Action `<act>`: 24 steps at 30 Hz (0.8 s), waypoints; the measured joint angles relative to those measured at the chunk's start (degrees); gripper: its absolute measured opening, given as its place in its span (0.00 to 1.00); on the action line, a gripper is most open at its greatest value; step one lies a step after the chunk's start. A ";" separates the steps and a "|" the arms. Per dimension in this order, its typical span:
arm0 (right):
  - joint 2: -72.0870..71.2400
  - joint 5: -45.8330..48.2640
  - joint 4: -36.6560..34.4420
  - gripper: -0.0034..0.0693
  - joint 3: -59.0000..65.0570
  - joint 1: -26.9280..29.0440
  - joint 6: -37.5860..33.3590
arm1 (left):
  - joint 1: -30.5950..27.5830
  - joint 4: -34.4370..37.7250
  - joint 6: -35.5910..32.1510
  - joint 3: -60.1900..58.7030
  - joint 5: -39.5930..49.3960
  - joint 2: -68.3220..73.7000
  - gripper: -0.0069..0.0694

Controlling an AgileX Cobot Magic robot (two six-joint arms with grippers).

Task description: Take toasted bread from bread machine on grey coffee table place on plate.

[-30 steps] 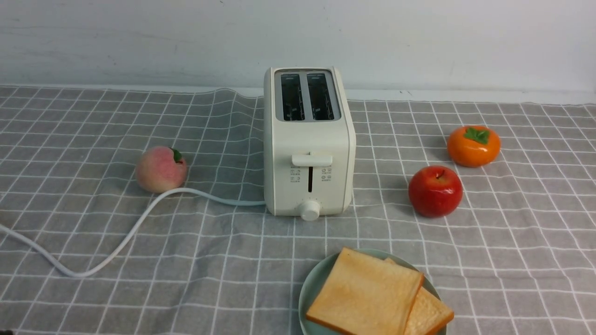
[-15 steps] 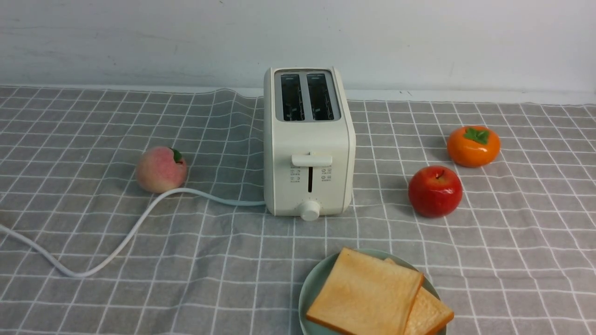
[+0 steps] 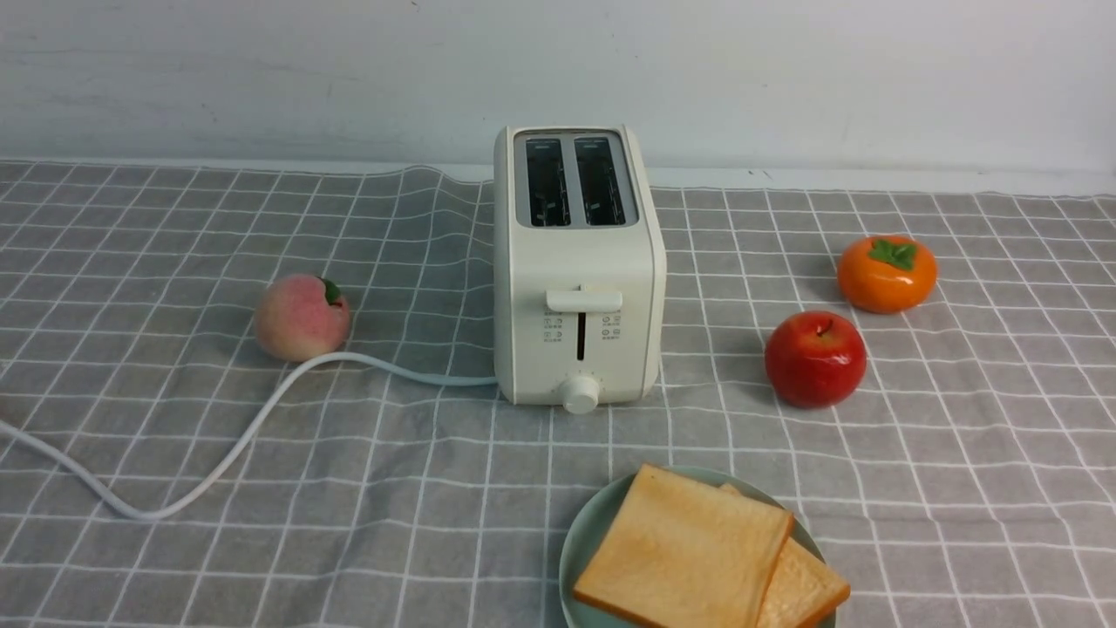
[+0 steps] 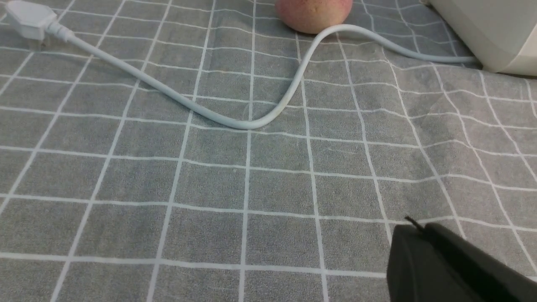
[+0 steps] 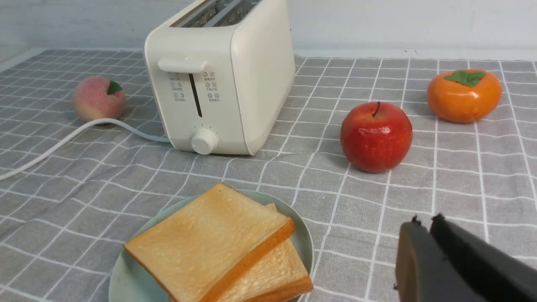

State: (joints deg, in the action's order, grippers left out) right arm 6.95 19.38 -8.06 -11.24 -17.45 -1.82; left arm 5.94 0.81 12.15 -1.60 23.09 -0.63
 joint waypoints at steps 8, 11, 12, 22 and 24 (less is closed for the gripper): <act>0.00 0.00 0.00 0.12 0.00 0.33 0.00 | 0.00 0.00 0.00 0.00 -0.05 0.00 0.09; -0.70 0.00 0.00 0.13 0.00 4.27 0.00 | 0.00 0.00 0.00 0.00 -0.12 0.00 0.09; -0.92 -0.02 0.00 0.13 0.00 5.69 0.00 | 0.00 0.00 0.00 0.00 -0.12 0.00 0.09; -5.65 -0.02 -0.05 0.15 0.00 23.99 0.00 | 0.00 0.00 0.00 0.00 -0.12 0.00 0.09; -5.87 -0.02 -0.05 0.15 0.00 27.30 0.00 | 0.00 0.00 0.00 0.00 -0.12 0.00 0.09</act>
State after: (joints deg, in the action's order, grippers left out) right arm 1.07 19.36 -8.11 -11.24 9.84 -1.82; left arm 5.94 0.81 12.15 -1.60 22.97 -0.63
